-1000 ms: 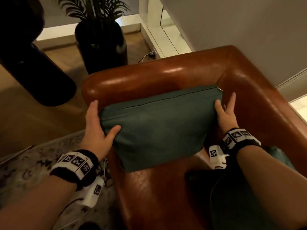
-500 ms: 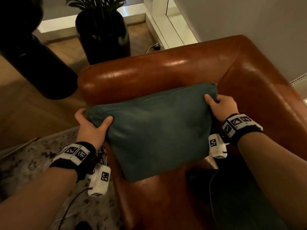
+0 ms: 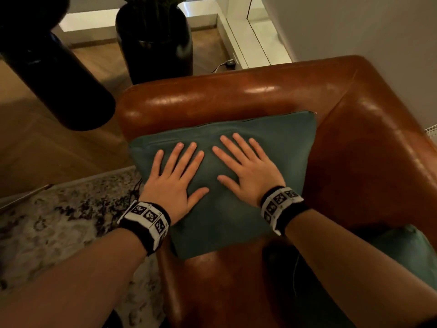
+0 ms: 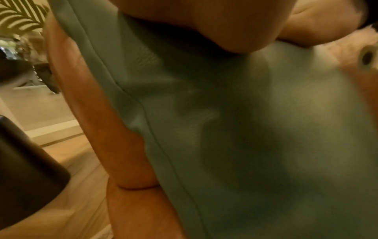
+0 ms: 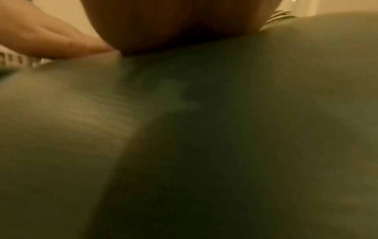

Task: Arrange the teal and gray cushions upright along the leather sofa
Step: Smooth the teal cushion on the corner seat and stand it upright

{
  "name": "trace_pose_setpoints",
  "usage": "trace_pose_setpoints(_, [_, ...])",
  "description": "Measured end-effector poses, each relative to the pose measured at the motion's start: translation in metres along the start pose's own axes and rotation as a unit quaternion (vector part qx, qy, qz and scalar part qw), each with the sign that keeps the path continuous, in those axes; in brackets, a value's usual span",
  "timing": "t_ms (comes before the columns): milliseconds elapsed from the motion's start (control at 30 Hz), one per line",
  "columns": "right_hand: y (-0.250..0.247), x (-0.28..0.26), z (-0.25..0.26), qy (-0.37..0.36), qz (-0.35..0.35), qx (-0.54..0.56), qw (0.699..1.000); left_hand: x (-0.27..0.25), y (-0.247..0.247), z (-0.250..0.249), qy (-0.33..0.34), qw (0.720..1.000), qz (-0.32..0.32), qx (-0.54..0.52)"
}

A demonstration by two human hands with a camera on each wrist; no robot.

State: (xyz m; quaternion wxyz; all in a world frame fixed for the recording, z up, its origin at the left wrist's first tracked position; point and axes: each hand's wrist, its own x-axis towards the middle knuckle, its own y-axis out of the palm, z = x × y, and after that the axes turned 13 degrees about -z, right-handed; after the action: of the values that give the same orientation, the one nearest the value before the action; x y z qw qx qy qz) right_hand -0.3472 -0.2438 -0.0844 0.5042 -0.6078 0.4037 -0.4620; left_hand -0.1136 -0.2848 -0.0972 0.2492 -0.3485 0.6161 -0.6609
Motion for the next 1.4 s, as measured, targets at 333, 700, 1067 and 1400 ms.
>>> trace_pose_setpoints(333, [-0.012,-0.020,-0.112,0.245,0.110,-0.019,0.963,-0.006,-0.001,0.009,-0.023,1.000,0.000,-0.012])
trace_pose_setpoints(700, [-0.032,0.044,-0.021,0.126,-0.014,0.113,0.985,0.034,-0.038,0.048,-0.179,0.983,-0.027,-0.039])
trace_pose_setpoints(1067, [-0.043,0.073,-0.001,0.190,-0.005,0.203,0.960,0.042,-0.041,0.065,-0.252,0.938,-0.034,-0.234])
trace_pose_setpoints(1400, [-0.025,-0.023,-0.137,0.465,0.006,0.168,0.869,0.003,-0.026,0.058,-0.355,0.847,-0.033,-0.393])
